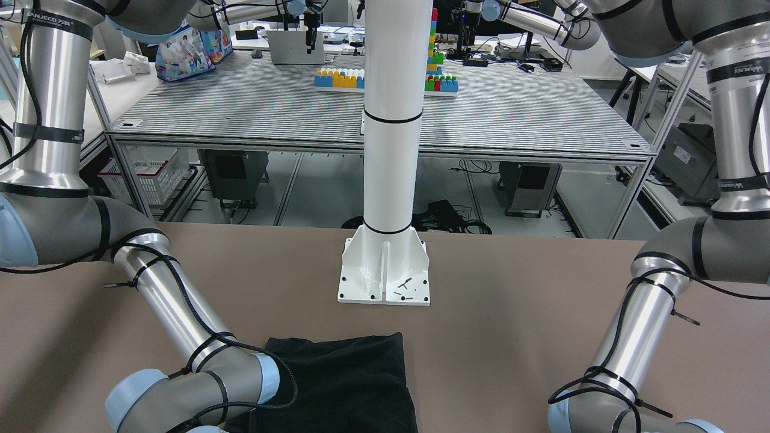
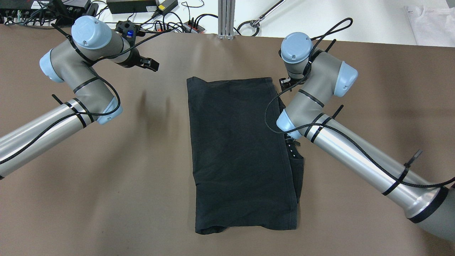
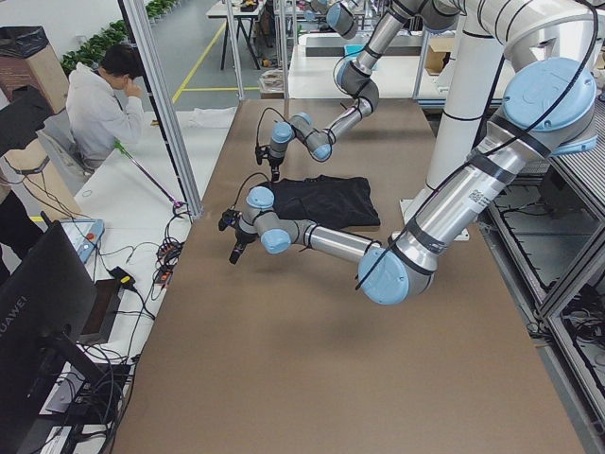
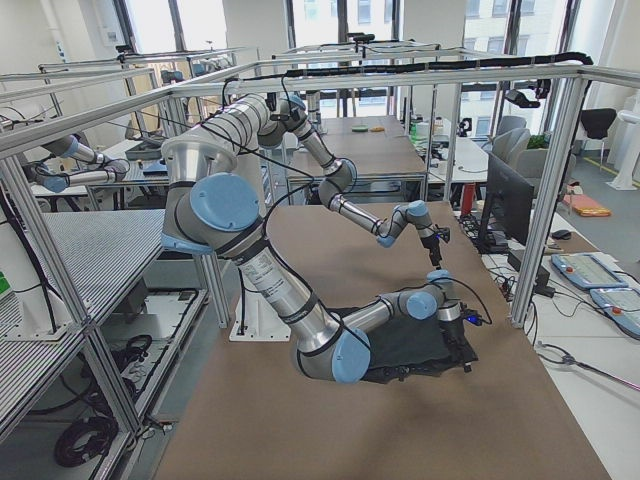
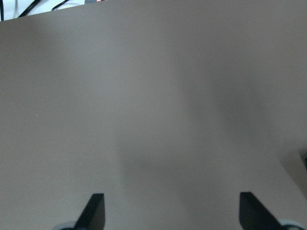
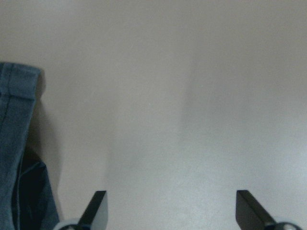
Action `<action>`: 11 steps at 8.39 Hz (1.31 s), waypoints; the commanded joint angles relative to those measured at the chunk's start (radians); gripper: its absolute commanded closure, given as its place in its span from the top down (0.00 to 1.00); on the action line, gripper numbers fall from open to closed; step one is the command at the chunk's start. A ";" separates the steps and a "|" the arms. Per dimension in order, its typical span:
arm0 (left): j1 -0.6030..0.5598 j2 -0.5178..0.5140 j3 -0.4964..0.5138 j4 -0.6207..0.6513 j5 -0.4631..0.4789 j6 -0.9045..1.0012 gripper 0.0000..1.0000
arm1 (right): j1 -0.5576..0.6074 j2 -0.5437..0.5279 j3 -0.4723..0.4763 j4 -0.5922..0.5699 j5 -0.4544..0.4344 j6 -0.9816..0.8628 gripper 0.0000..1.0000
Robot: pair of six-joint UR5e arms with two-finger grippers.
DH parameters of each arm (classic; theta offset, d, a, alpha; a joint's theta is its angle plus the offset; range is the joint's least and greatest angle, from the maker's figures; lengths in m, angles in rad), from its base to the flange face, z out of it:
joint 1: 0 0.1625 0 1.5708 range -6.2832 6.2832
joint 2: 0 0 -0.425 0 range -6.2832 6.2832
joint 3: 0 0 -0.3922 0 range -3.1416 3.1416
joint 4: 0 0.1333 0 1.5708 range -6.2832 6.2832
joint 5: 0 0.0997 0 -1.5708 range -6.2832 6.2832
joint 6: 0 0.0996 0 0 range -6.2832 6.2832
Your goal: Fold clothes
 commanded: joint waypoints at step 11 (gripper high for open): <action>0.451 0.230 -0.470 0.002 0.153 -0.701 0.87 | -0.058 -0.044 0.208 0.271 0.129 0.486 0.94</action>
